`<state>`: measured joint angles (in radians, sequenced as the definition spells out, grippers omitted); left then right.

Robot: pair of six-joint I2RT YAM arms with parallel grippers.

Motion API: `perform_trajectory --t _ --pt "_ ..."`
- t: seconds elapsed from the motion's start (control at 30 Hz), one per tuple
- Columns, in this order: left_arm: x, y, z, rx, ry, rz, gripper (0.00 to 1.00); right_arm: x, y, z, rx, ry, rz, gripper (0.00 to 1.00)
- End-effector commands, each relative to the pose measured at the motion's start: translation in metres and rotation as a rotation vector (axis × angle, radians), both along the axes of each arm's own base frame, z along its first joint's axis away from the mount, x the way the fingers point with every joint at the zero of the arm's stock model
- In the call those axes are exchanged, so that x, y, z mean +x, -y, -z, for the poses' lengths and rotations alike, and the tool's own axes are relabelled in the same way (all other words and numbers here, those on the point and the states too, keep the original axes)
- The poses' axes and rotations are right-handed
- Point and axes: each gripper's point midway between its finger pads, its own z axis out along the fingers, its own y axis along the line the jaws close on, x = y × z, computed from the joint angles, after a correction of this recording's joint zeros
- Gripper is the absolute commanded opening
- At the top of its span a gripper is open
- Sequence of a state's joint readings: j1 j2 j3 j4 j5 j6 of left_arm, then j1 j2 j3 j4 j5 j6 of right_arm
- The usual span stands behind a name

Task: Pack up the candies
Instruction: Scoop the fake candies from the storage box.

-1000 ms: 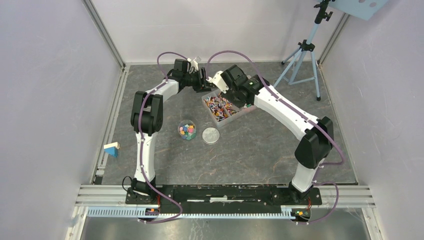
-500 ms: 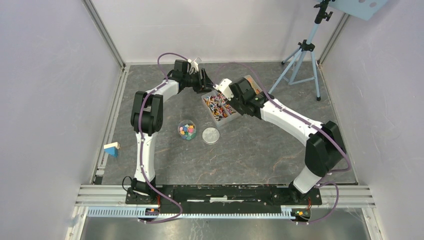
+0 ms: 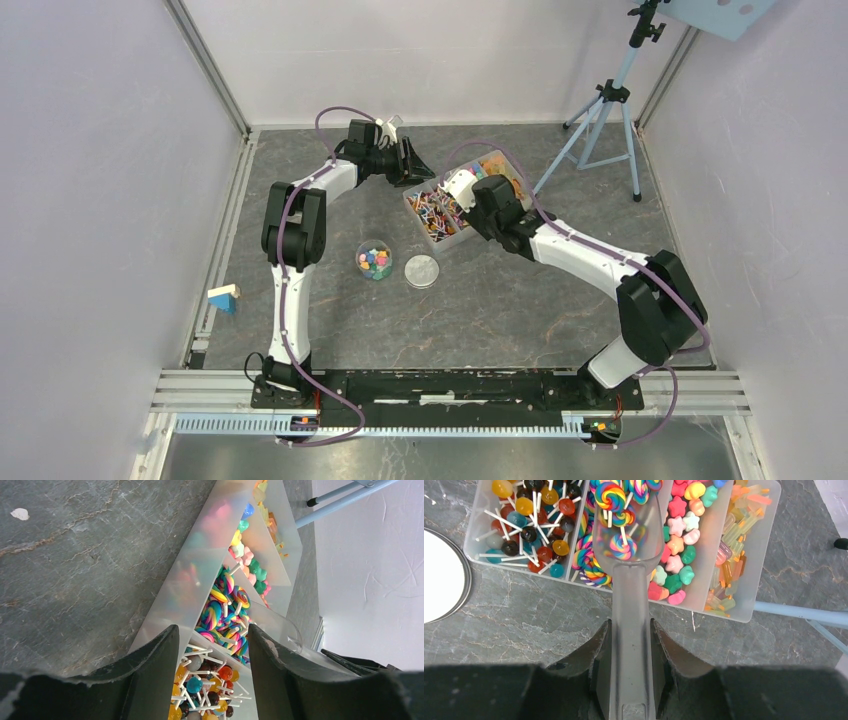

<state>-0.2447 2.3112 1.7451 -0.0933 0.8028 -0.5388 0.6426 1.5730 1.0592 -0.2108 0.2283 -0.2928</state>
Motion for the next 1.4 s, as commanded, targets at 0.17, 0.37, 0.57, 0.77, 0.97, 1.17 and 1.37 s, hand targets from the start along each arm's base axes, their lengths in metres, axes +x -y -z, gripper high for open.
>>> perform_trajectory --t 0.17,0.37,0.57,0.77,0.97,1.17,1.37 --pt "-0.001 0.008 -0.012 -0.054 0.007 0.019 0.59 0.013 -0.010 -0.005 0.083 0.041 -0.010 0.00" --pt "-0.001 0.008 -0.011 -0.056 0.004 0.018 0.59 0.010 -0.007 0.006 0.096 0.060 -0.016 0.00" --pt "-0.002 0.009 -0.008 -0.057 0.000 0.020 0.59 0.007 -0.002 0.014 0.101 0.072 -0.008 0.00" --pt "0.000 0.008 -0.008 -0.055 0.002 0.017 0.59 0.001 0.010 0.015 0.122 0.097 0.013 0.00" --pt "0.003 0.005 -0.006 -0.047 0.007 0.010 0.59 -0.007 0.020 0.019 0.142 0.120 0.005 0.00" --pt "0.005 0.004 -0.007 -0.046 0.011 0.005 0.59 -0.012 0.021 0.017 0.168 0.145 -0.015 0.00" --pt "0.006 0.004 -0.008 -0.047 0.011 0.003 0.59 -0.014 0.025 0.010 0.185 0.174 -0.010 0.00"
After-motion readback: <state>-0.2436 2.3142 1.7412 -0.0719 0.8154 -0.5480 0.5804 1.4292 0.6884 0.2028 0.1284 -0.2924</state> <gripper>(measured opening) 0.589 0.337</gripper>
